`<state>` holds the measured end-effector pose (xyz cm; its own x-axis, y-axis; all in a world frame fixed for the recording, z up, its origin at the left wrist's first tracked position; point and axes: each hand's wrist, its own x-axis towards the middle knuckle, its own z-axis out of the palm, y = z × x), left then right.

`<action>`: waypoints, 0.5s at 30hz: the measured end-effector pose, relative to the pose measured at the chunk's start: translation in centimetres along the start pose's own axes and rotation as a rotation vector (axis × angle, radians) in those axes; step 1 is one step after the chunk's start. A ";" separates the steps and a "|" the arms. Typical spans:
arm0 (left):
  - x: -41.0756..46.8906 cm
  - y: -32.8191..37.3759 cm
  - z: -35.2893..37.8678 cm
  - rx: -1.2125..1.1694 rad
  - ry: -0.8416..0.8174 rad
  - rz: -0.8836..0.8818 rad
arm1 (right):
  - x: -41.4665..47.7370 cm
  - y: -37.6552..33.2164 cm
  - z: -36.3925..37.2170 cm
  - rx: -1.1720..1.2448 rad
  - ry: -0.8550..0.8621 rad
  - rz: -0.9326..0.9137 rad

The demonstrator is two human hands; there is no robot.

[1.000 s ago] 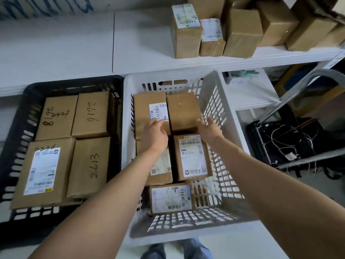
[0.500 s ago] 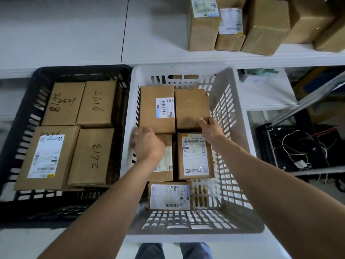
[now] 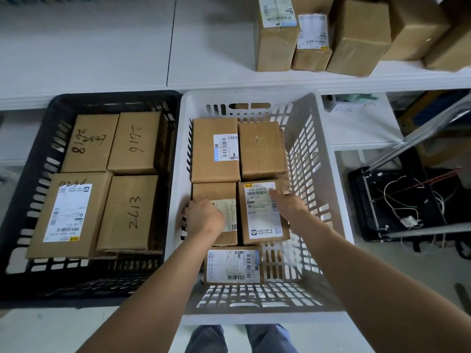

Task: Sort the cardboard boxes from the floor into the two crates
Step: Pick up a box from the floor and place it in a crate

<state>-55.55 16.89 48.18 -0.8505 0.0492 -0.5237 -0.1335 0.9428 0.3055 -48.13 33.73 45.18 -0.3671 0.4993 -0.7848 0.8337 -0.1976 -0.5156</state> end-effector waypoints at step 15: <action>-0.3 -0.2 -0.6 -0.285 0.038 0.060 | 0.3 0.6 0.2 0.062 -0.066 0.045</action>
<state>-55.56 16.48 48.81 -0.8791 0.0845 -0.4691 -0.2154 0.8075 0.5492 -47.81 33.63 44.56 -0.3580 0.4324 -0.8275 0.8234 -0.2718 -0.4982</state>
